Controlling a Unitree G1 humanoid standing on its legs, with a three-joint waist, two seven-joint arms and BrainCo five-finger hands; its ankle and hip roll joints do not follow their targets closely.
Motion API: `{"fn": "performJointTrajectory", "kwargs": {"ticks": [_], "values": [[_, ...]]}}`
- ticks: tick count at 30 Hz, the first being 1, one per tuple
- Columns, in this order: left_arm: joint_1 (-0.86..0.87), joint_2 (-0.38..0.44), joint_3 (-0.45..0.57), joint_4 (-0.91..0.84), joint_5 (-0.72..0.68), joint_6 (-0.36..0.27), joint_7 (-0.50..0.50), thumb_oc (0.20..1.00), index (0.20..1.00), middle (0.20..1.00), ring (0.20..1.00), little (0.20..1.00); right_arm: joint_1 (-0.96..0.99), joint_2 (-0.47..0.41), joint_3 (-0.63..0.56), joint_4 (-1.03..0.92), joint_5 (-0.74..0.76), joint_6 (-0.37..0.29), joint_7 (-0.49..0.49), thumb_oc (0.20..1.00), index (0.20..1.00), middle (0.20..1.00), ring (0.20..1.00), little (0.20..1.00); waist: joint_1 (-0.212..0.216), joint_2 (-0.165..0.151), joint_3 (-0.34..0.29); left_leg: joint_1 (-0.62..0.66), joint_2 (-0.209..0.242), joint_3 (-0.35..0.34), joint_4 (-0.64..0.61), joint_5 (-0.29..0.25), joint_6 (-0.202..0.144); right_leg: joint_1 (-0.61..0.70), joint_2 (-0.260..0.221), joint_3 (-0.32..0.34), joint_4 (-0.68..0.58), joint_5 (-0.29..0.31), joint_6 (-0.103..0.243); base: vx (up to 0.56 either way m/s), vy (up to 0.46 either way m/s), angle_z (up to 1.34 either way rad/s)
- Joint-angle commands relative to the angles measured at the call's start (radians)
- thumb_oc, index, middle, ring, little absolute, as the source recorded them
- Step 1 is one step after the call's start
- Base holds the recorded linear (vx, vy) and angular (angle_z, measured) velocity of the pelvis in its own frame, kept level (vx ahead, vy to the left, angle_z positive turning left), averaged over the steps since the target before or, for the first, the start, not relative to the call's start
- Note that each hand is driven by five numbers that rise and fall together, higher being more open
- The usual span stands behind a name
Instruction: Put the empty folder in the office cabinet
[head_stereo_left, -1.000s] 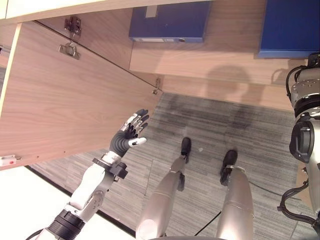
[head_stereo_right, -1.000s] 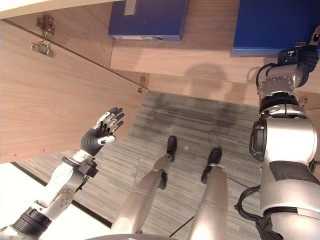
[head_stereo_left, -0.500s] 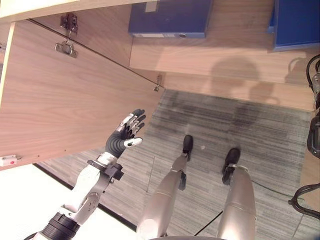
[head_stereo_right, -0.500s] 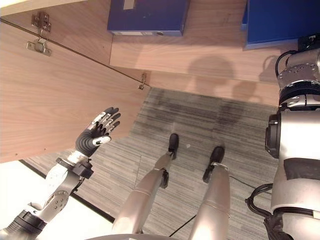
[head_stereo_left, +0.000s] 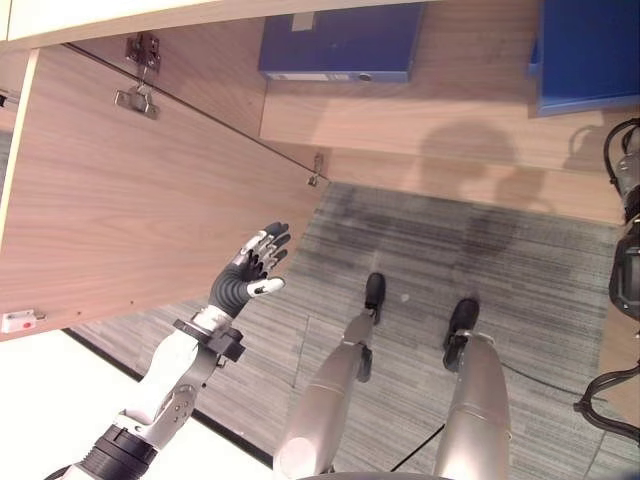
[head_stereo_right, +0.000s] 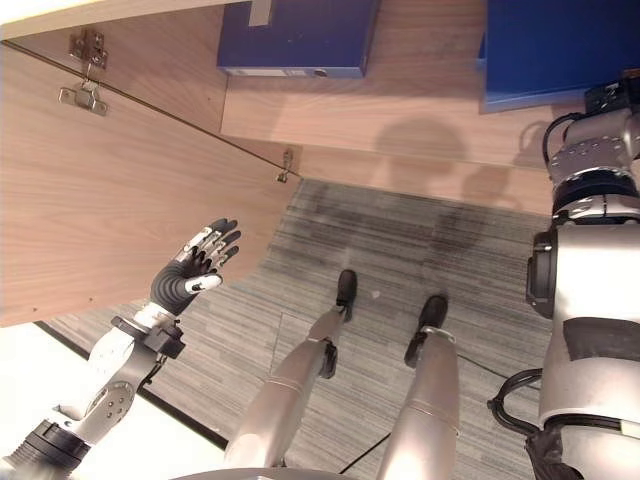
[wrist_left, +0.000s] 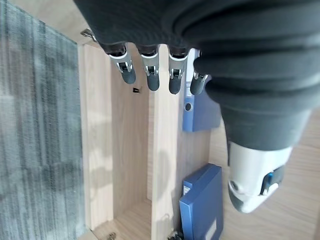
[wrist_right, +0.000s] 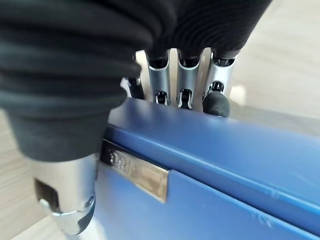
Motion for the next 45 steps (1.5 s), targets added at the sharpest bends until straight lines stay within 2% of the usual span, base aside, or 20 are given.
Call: {"fn": "performJointTrajectory", "kwargs": {"ticks": [1, 2, 3, 4, 15, 33, 45], "values": [[-0.037, -0.016, 0.002, -0.021, -0.003, -0.034, 0.008, 1.0, 1.0, 1.0, 1.0, 1.0, -0.006, 0.02, -0.005, -0.063, 0.021, -0.028, 0.03, 1.0, 1.0, 1.0, 1.0, 1.0, 0.025, 0.028, 0.061, 0.158, 0.023, -0.035, -0.015, -0.226, 0.011, 0.095, 0.011, 0.023, -0.019, -0.021, 0.161, 0.0, -0.001, -0.09], [-0.039, -0.02, -0.003, -0.011, -0.001, -0.032, 0.006, 1.0, 1.0, 1.0, 1.0, 1.0, 0.013, 0.032, -0.021, -0.069, 0.031, -0.034, 0.033, 1.0, 1.0, 1.0, 1.0, 1.0, 0.026, 0.032, 0.069, 0.153, 0.026, -0.03, -0.015, -0.202, 0.012, 0.092, 0.01, 0.011, -0.027, 0.012, 0.154, 0.08, -0.015, -0.08], [-0.043, -0.026, -0.003, -0.008, -0.001, -0.034, 0.006, 1.0, 1.0, 1.0, 1.0, 1.0, 0.026, 0.041, -0.032, -0.071, 0.036, -0.035, 0.035, 1.0, 1.0, 1.0, 1.0, 1.0, 0.025, 0.031, 0.063, 0.165, 0.024, -0.036, -0.023, -0.218, 0.011, 0.102, 0.011, 0.02, -0.028, -0.011, 0.161, -0.1, 0.024, -0.11], [-0.042, -0.033, -0.008, 0.005, -0.001, -0.032, 0.001, 1.0, 1.0, 1.0, 1.0, 1.0, 0.056, 0.055, -0.05, -0.085, 0.045, -0.042, 0.044, 1.0, 1.0, 1.0, 1.0, 1.0, 0.026, 0.033, 0.068, 0.17, 0.028, -0.033, -0.029, -0.199, 0.012, 0.107, 0.012, 0.007, -0.04, 0.012, 0.155, 0.0, 0.0, 0.0], [-0.01, -0.097, 0.01, 0.138, -0.032, -0.025, -0.087, 1.0, 1.0, 1.0, 1.0, 1.0, 0.371, 0.177, -0.212, -0.281, 0.131, -0.144, 0.201, 1.0, 1.0, 1.0, 1.0, 1.0, 0.016, 0.023, 0.055, 0.263, 0.037, -0.046, -0.14, -0.153, 0.005, 0.204, 0.028, -0.011, -0.161, 0.047, 0.159, -0.01, 0.003, -0.01], [0.052, -0.133, 0.07, 0.172, -0.05, -0.018, -0.113, 1.0, 1.0, 1.0, 1.0, 1.0, 0.612, 0.31, -0.277, -0.372, 0.14, -0.149, 0.267, 1.0, 1.0, 1.0, 1.0, 1.0, -0.009, -0.005, 0.034, 0.293, 0.038, -0.031, -0.166, -0.14, 0.0, 0.279, 0.038, -0.004, -0.273, 0.1, 0.164, -0.01, 0.005, -0.02], [0.073, -0.177, 0.113, 0.174, -0.048, -0.027, -0.103, 1.0, 1.0, 1.0, 1.0, 1.0, 0.744, 0.401, -0.294, -0.418, 0.147, -0.147, 0.296, 1.0, 1.0, 1.0, 1.0, 1.0, -0.024, -0.019, 0.032, 0.308, 0.042, -0.027, -0.169, -0.146, 0.003, 0.295, 0.038, -0.001, -0.286, 0.111, 0.166, 0.0, 0.001, -0.01]]}}
